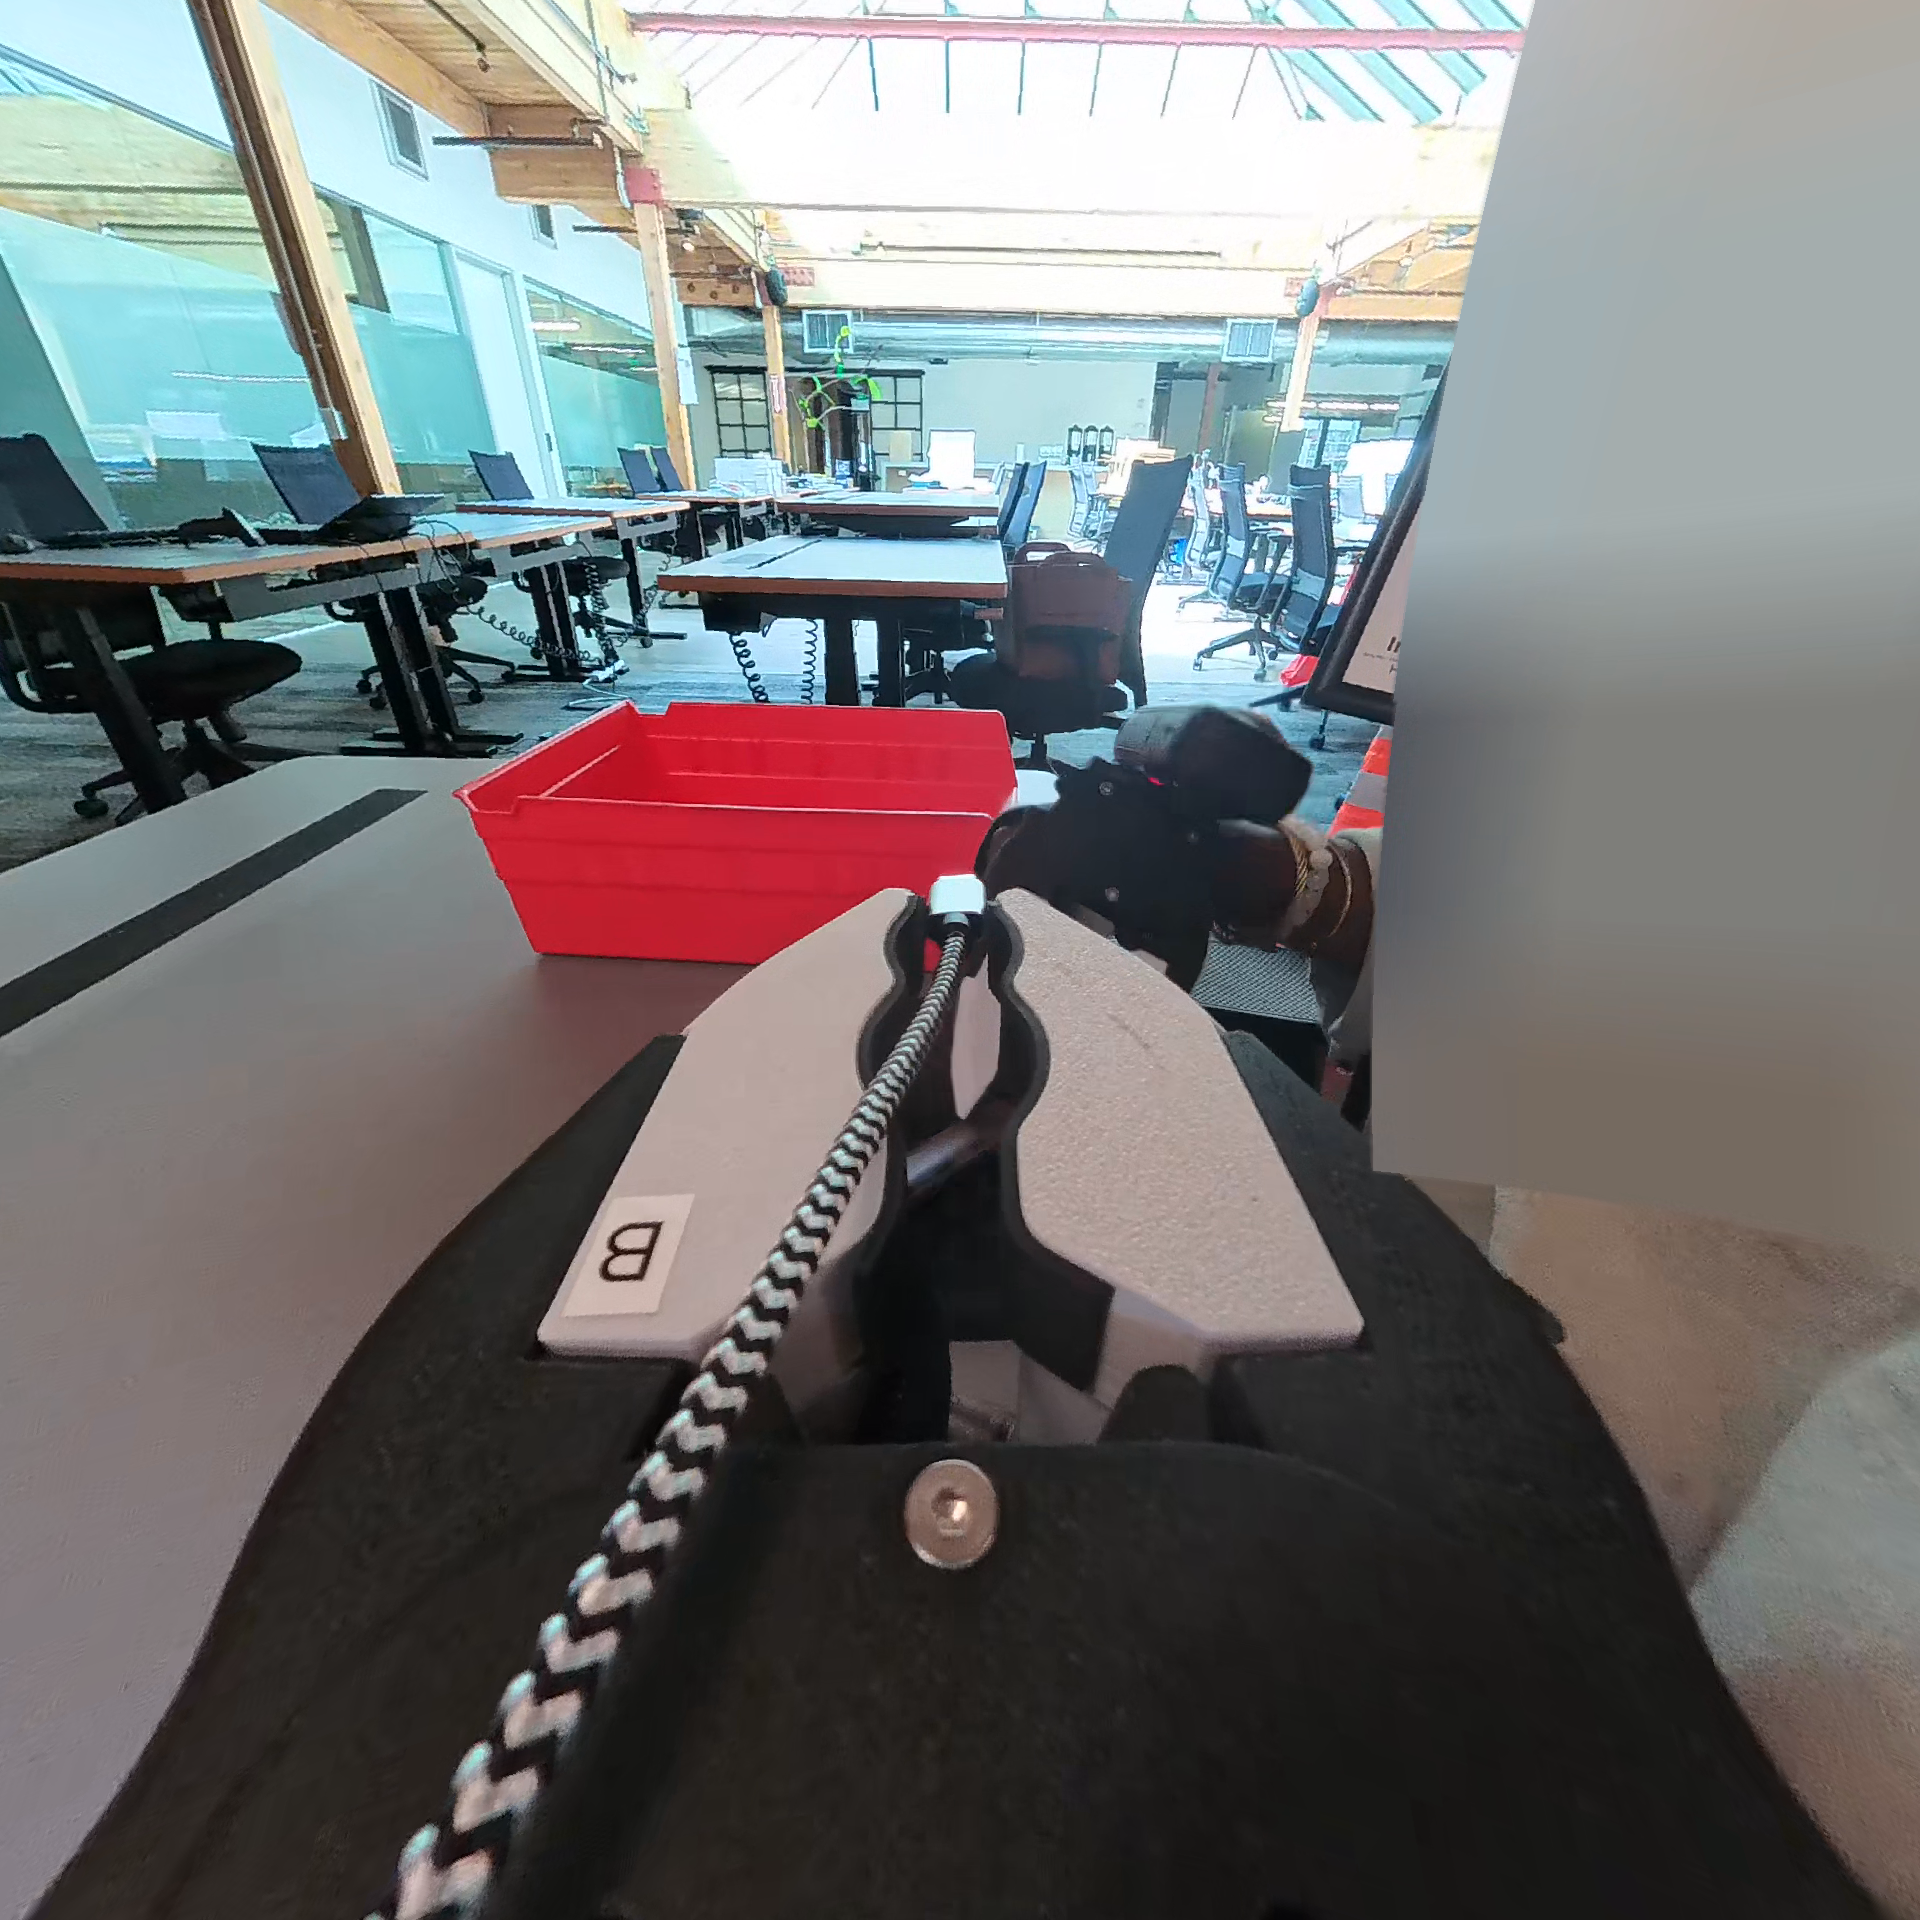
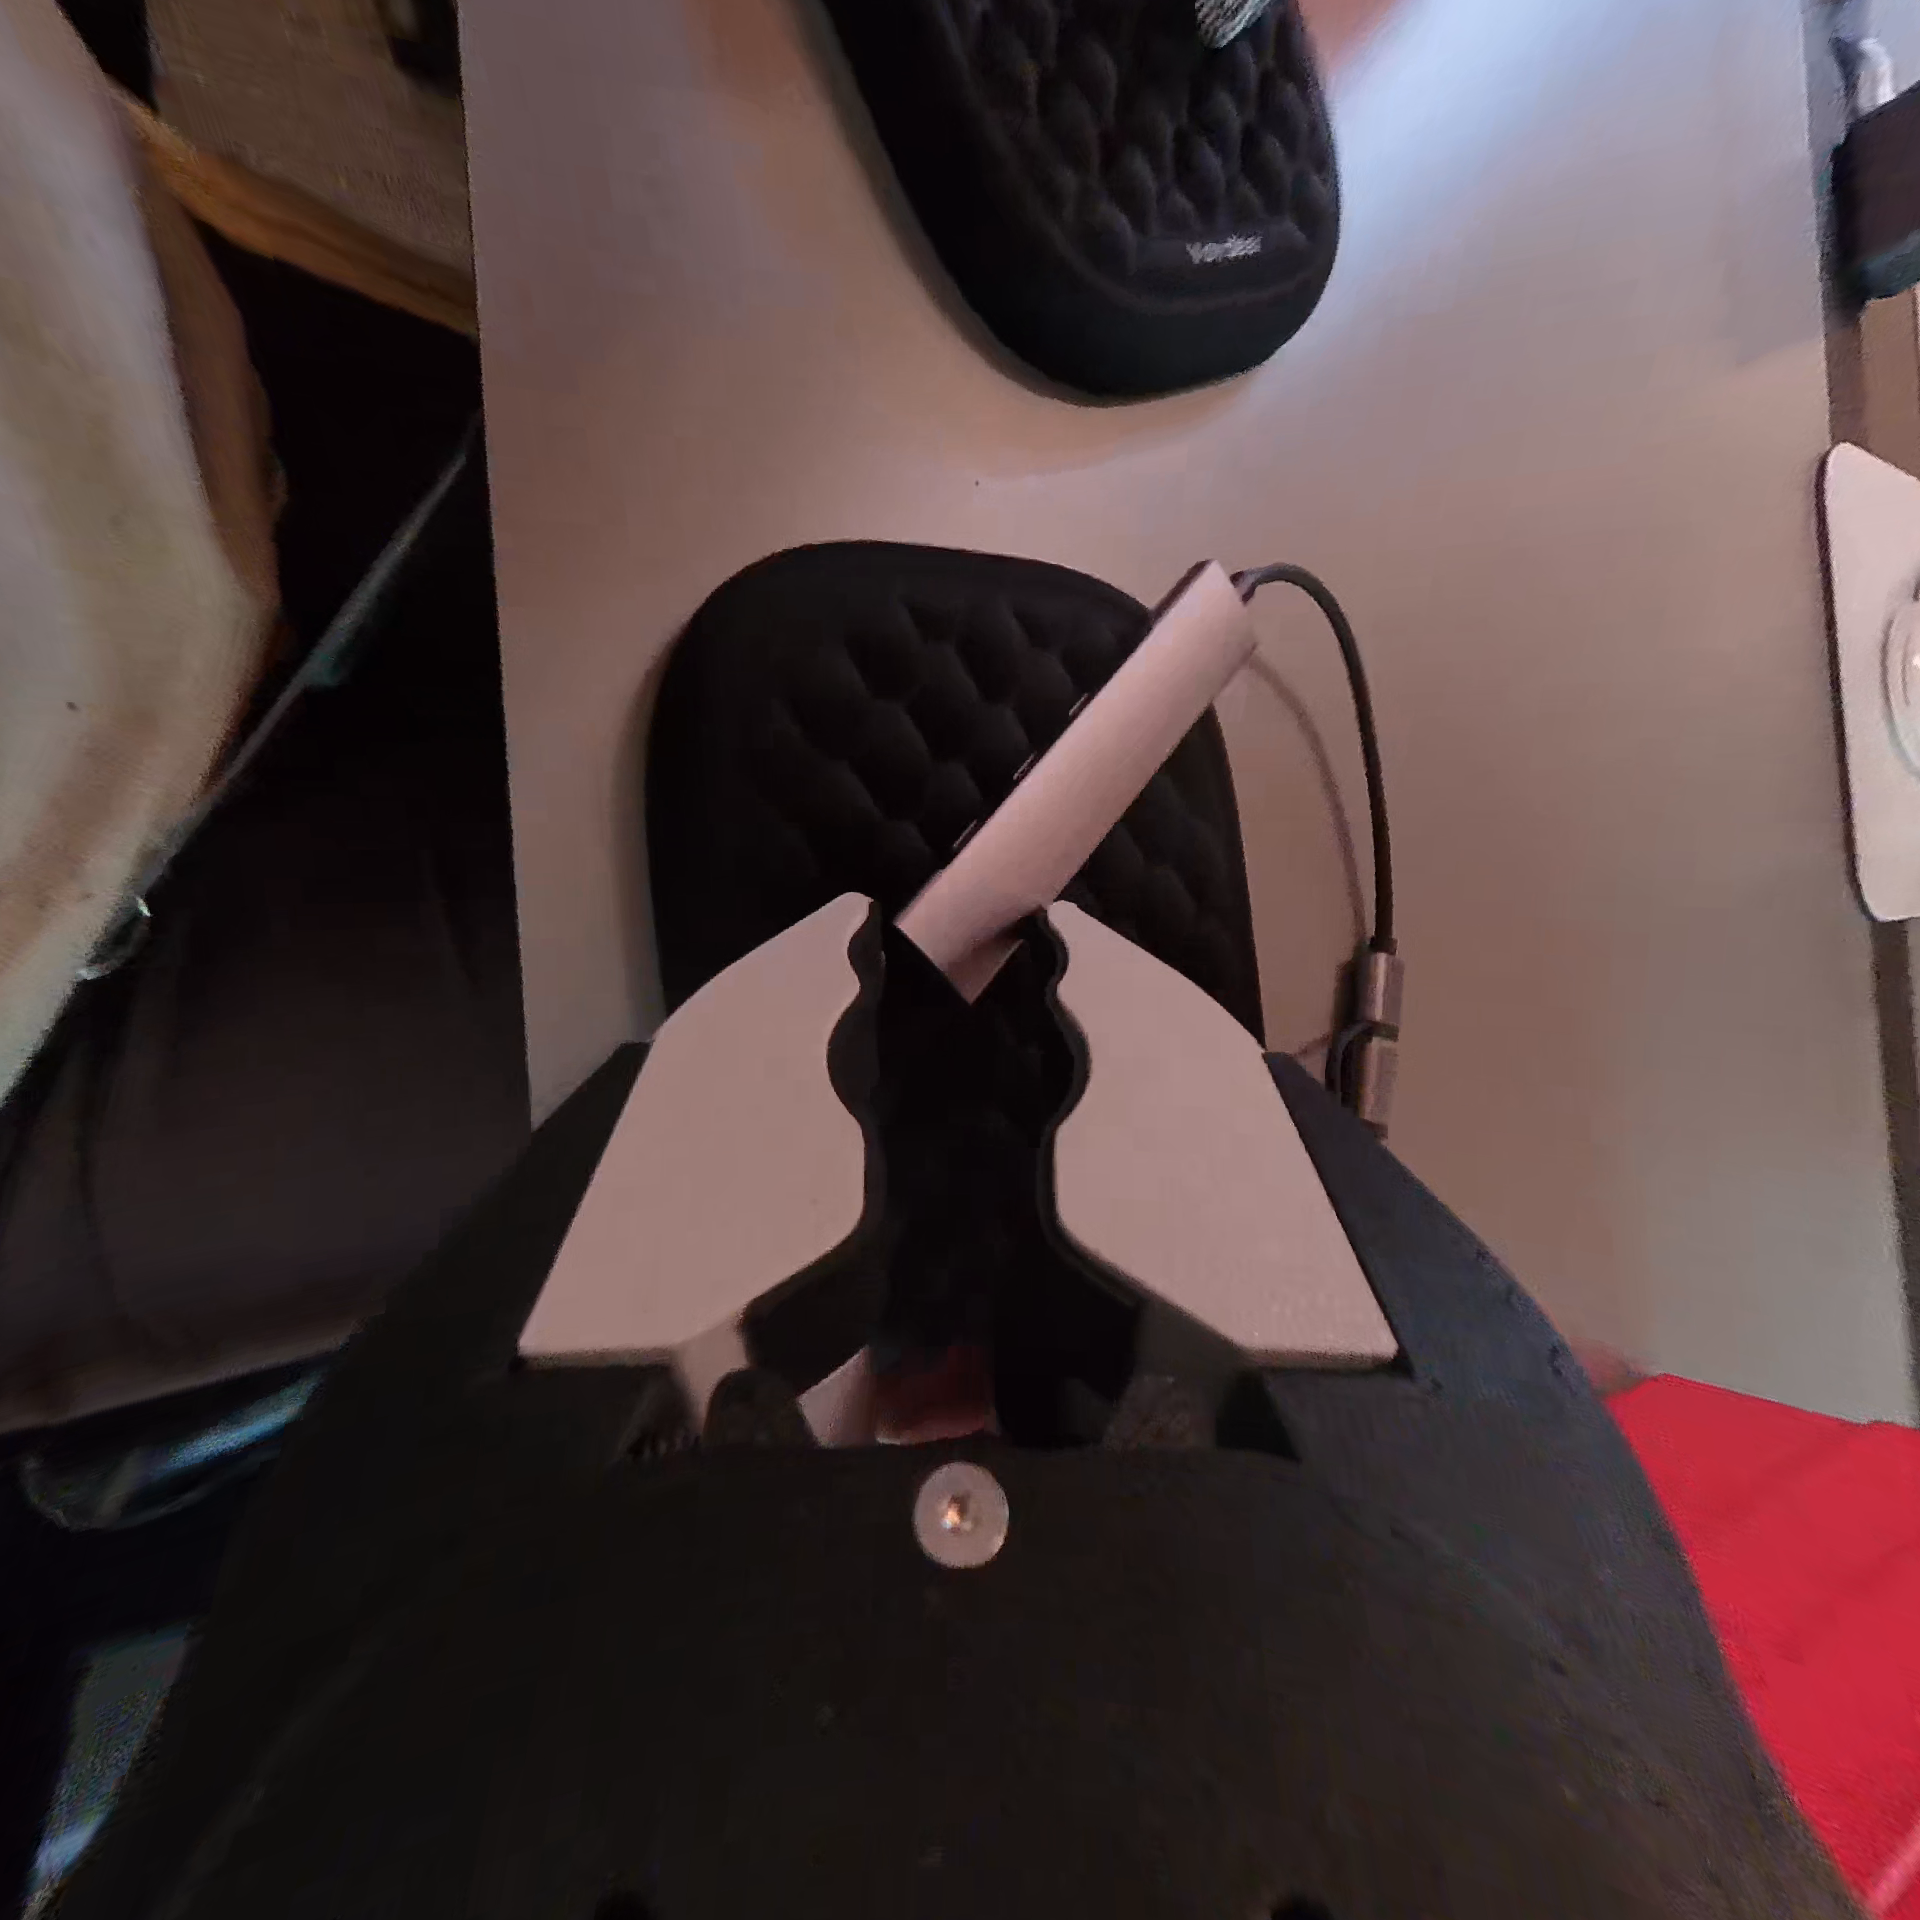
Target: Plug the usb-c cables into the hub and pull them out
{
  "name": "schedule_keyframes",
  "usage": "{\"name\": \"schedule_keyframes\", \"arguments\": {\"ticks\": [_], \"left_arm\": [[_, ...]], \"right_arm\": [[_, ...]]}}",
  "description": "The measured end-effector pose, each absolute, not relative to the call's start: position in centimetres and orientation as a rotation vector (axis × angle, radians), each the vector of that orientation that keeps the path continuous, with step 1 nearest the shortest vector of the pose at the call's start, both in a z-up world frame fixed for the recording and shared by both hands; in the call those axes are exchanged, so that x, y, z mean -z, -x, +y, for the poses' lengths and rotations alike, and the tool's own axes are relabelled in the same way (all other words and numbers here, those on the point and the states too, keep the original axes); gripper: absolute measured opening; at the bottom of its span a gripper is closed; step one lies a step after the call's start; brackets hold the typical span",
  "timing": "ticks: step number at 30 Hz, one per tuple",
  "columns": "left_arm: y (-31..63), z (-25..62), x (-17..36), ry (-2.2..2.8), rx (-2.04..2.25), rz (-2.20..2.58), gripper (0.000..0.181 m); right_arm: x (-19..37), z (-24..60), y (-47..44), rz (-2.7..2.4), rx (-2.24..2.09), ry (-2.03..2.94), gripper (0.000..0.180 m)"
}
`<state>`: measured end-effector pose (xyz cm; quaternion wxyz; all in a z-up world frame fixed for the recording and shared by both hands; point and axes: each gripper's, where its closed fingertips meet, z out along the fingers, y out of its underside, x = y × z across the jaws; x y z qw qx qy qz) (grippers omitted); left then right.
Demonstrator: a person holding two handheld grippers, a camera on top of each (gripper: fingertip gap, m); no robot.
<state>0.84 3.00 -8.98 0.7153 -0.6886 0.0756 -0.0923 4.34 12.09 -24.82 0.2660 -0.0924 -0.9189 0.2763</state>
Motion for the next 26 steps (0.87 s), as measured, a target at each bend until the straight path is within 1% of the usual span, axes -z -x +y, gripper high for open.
{"name": "schedule_keyframes", "arguments": {"ticks": [1,2,5,10,13,14,16,18,20,24,26], "left_arm": [[-0.8,2.9,8.9,1.523,0.203,0.168,0.011],[-0.8,2.9,8.9,1.52,0.201,0.167,0.011],[-0.6,2.5,8.8,1.514,0.198,0.163,0.011],[0.1,3.1,10.7,1.628,0.117,0.155,0.011],[0.0,4.1,11.7,1.689,0.074,0.181,0.011],[-0.3,4.2,11.5,1.671,0.093,0.193,0.011],[-0.5,4.4,11.1,1.641,0.117,0.195,0.011],[-0.3,4.2,11.1,1.644,0.099,0.193,0.011],[-0.3,4.0,11.0,1.64,0.07,0.204,0.011],[-0.5,3.5,9.6,1.571,0.048,0.22,0.012],[-0.3,3.2,9.0,1.542,0.013,0.213,0.011]], "right_arm": [[24.2,11.9,-4.2,-2.423,-0.832,0.28,0.018],[23.4,11.7,-4.0,-2.359,-0.93,0.315,0.015],[21.7,11.4,-4.0,-2.245,-1.145,0.439,0.013],[18.8,11.5,-4.0,-2.104,-1.291,0.511,0.011],[16.9,11.5,-4.7,-2.119,-1.238,0.462,0.01],[17.0,11.7,-4.9,-2.151,-1.159,0.42,0.01],[19.2,12.1,-5.1,-2.242,-0.928,0.322,0.009],[20.1,11.6,-5.4,-2.245,-0.851,0.231,0.01],[17.8,11.0,-5.5,-2.143,-0.911,0.213,0.009],[10.1,11.3,-6.1,-1.895,-1.073,0.227,0.008],[7.1,11.9,-6.8,-1.837,-1.134,0.233,0.007]]}}
